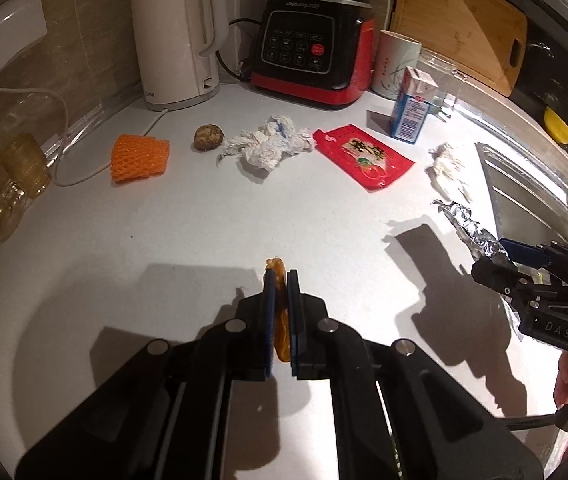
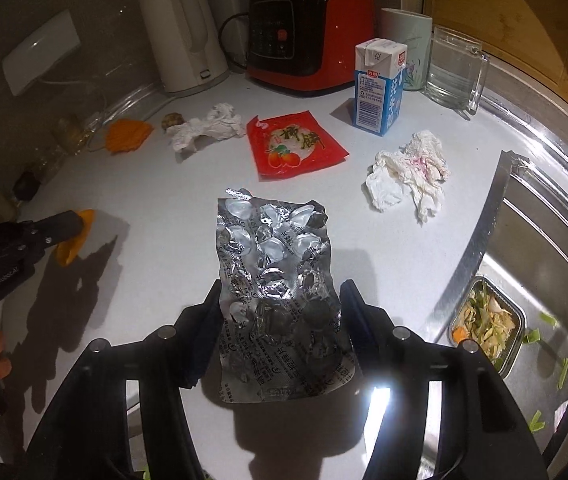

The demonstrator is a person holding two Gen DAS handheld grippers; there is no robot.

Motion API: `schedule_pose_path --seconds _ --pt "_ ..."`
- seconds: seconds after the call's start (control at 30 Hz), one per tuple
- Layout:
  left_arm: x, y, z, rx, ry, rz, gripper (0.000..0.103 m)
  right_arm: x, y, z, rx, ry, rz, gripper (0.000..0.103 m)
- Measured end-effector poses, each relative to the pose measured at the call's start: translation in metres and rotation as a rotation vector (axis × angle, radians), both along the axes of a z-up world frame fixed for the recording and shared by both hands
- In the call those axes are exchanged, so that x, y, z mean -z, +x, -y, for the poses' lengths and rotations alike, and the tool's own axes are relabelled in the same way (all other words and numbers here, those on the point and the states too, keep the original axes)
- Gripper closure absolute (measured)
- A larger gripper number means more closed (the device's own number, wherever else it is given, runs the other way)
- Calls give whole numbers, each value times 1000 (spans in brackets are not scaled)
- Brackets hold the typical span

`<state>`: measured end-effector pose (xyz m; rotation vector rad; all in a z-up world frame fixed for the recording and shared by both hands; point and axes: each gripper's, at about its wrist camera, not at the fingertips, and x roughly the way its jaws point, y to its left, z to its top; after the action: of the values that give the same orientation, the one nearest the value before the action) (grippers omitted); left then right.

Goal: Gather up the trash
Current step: 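Carry the peel and blister pack over the green basket and open both tools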

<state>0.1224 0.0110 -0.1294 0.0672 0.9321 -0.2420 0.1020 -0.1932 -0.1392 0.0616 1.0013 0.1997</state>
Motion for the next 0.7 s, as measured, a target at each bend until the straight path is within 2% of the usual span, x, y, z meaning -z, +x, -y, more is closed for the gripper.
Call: schedule_pose_path --seconds 0.3,0.5,0.7 --pt "-6 -110 30 119 -8 -40 98 -37 -131 -6 -47 65 29 45" --pt "2 -178 48 141 0 -78 98 -35 -205 -5 -70 92 6 45" --pt "11 -226 61 135 8 -101 98 -28 -252 0 -90 104 -7 45"
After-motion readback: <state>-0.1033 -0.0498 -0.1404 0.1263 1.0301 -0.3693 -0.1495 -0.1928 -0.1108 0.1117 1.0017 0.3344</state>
